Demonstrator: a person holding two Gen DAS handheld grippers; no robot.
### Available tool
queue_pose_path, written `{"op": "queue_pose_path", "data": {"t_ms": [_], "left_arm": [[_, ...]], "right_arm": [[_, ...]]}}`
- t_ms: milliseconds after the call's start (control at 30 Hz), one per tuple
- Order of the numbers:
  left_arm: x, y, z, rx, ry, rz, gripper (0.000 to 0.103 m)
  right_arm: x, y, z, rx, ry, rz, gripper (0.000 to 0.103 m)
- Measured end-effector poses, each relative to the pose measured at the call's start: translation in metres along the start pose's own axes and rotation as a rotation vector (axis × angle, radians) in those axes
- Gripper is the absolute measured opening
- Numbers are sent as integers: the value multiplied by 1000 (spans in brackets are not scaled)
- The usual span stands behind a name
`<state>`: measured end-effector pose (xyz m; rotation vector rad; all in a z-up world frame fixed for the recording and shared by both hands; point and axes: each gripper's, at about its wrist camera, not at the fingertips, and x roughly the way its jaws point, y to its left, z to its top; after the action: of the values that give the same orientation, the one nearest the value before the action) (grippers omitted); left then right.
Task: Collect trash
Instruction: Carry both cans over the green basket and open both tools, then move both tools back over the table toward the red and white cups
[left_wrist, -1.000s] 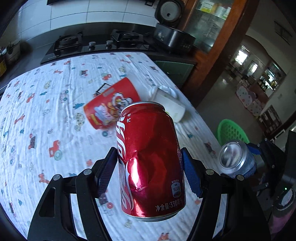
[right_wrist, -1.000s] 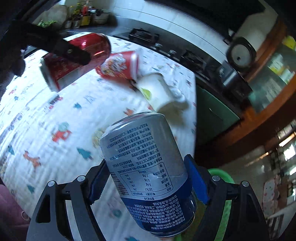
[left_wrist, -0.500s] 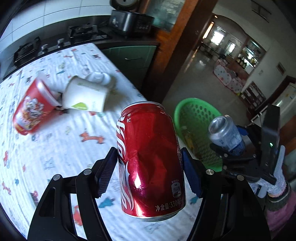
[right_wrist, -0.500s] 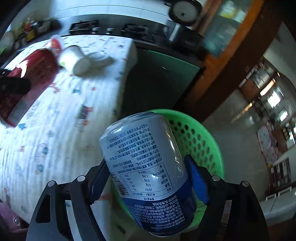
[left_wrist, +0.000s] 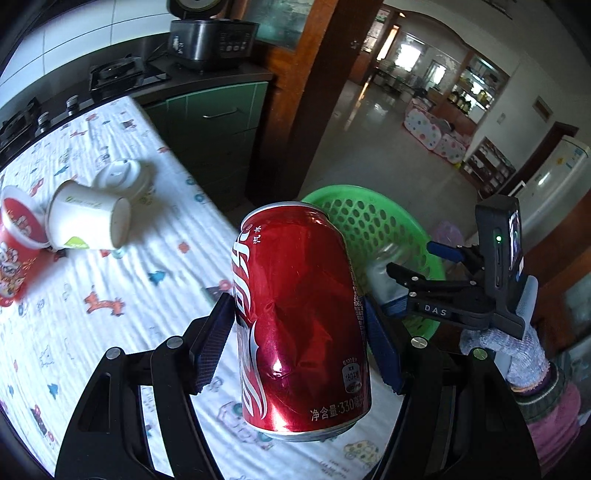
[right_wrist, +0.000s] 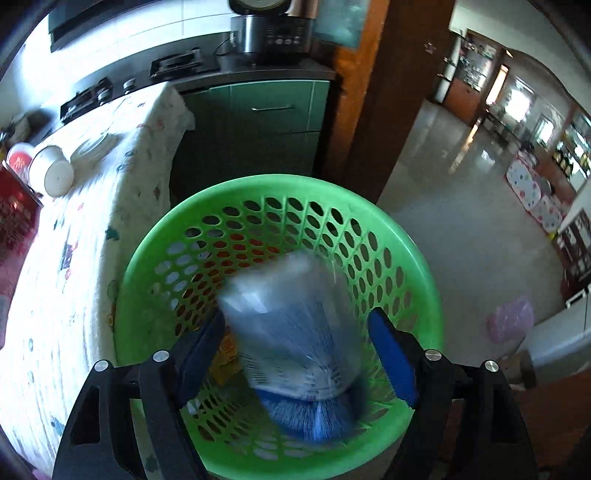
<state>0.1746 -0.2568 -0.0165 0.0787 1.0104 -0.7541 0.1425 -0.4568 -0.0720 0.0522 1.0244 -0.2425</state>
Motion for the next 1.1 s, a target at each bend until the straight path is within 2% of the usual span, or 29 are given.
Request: {"op": "queue_pose_path", "data": {"t_ms": [200, 533, 700, 833, 967, 1100], "left_arm": [[26, -24, 12, 27, 15, -19, 68], [72, -60, 20, 53, 64, -34, 69], [86, -67, 26, 41, 72, -43, 70], [89, -69, 23, 34, 61, -59, 81], [87, -60, 22, 27, 53, -56, 81], [68, -51, 17, 38, 10, -11, 81]], "right_arm": [[-11, -15, -8, 21, -26, -1, 81], [-63, -42, -37, 23, -119, -80, 82], [-79, -47, -48, 22, -143, -84, 82], [-84, -47, -55, 22, -146, -81, 82], [-85, -45, -58, 20, -144, -84, 82], [-90, -40, -57, 16, -152, -76, 82]]}}
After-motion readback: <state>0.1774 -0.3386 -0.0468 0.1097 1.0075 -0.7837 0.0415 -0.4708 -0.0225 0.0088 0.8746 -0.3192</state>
